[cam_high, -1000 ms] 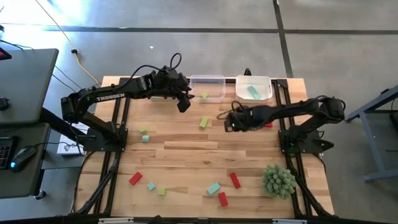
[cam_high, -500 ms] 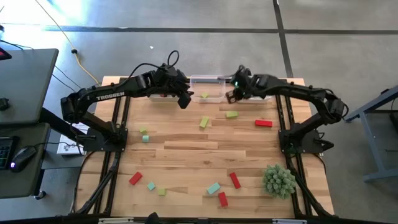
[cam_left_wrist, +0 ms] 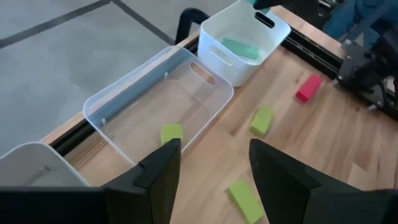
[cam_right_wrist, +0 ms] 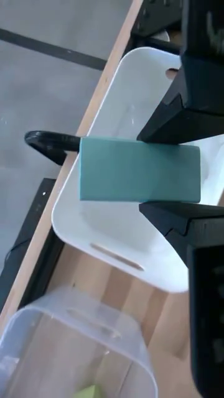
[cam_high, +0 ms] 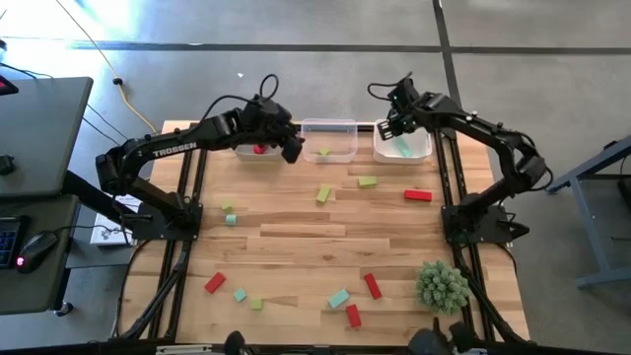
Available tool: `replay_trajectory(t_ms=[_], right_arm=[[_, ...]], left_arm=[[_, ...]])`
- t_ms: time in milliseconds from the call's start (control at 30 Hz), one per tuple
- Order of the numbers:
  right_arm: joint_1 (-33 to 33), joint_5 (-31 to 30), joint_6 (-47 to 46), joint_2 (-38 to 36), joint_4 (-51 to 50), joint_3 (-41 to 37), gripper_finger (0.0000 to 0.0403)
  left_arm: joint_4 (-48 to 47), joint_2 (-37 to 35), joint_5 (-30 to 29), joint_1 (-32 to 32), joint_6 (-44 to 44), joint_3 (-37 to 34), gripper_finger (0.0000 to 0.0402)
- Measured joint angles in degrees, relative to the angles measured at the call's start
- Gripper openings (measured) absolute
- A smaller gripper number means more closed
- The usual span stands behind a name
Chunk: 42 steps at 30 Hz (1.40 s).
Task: Sort & place blocks by color
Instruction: Put the blue block into the white bin, then put the red block into the gray bin
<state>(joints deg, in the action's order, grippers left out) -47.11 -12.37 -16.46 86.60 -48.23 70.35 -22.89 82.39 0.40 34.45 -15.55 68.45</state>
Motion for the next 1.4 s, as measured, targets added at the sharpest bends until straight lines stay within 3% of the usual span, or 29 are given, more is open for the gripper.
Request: replay_trajectory(t_ms=[600, 767, 900, 1267, 1400], right_arm=[[-0.92, 4.06, 4.11, 14.08, -2.2, -0.07, 0.0103], [-1.53, 5.04, 5.91, 15.76, -2.17, -0.08, 0.0103], [-2.17, 5.37, 7.46, 15.94, -1.87, -0.09, 0.0106], [-2.88, 6.18, 10.53, 15.94, -1.96, -0.02, 0.0191], [-2.88, 6.18, 11.41, 15.94, -2.07, 1.31, 0.0204]], left_arm=[[-8.6, 0.0, 0.39, 1.61, -4.4, 0.0, 0.0179], [-8.62, 0.0, 0.46, 1.29, 2.12, 0.0, 0.0179], [-8.87, 0.0, 0.46, 1.02, 0.71, 0.0, 0.0179], [-13.34, 0.0, 0.85, 1.19, -5.51, 0.0, 0.0181], [-15.83, 0.0, 0.92, 1.33, -7.31, 0.0, 0.0193]])
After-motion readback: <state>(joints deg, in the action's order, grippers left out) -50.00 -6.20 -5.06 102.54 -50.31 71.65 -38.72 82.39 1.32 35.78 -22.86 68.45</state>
